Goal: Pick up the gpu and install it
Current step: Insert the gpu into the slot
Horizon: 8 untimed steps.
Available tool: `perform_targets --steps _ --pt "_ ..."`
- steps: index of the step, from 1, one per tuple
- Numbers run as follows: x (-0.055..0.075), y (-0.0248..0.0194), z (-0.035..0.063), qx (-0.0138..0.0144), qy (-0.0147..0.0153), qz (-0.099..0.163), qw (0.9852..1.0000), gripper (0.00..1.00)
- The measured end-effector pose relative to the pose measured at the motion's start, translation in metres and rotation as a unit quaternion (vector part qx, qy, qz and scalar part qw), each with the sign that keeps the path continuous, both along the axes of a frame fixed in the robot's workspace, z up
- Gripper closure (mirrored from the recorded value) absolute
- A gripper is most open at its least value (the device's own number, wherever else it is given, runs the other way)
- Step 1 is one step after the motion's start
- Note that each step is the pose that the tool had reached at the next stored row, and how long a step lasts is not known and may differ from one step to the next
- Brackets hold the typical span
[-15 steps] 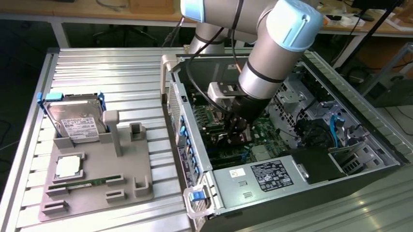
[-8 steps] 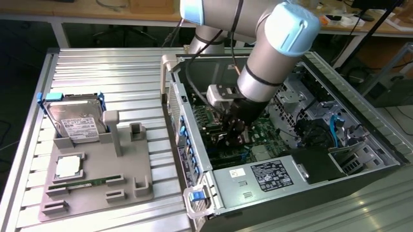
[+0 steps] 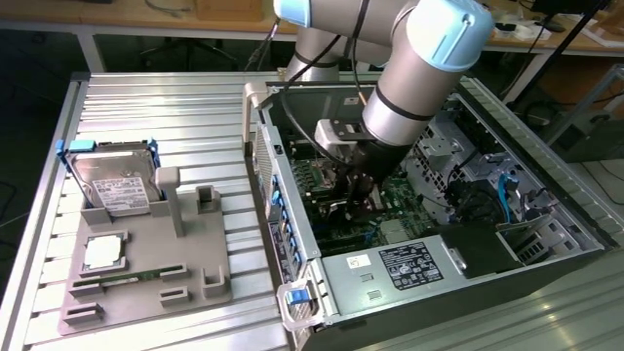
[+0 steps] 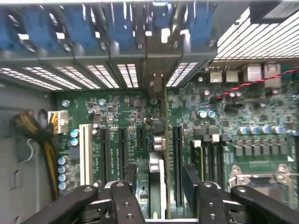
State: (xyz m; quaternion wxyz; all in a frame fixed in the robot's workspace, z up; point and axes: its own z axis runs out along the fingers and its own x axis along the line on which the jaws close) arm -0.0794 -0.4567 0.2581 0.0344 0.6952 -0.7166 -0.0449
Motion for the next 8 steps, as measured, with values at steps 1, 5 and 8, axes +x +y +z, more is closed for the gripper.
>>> perform_targets --steps 1,5,8 --pt "0.0 0.0 0.005 -0.0002 0.0001 0.0 1.0 0.48" --pt "0.0 0.0004 0.0223 -0.0001 0.0001 -0.001 1.0 0.48" --pt "0.0 0.0058 0.0367 -0.0066 0.0 -0.002 1.0 0.89"
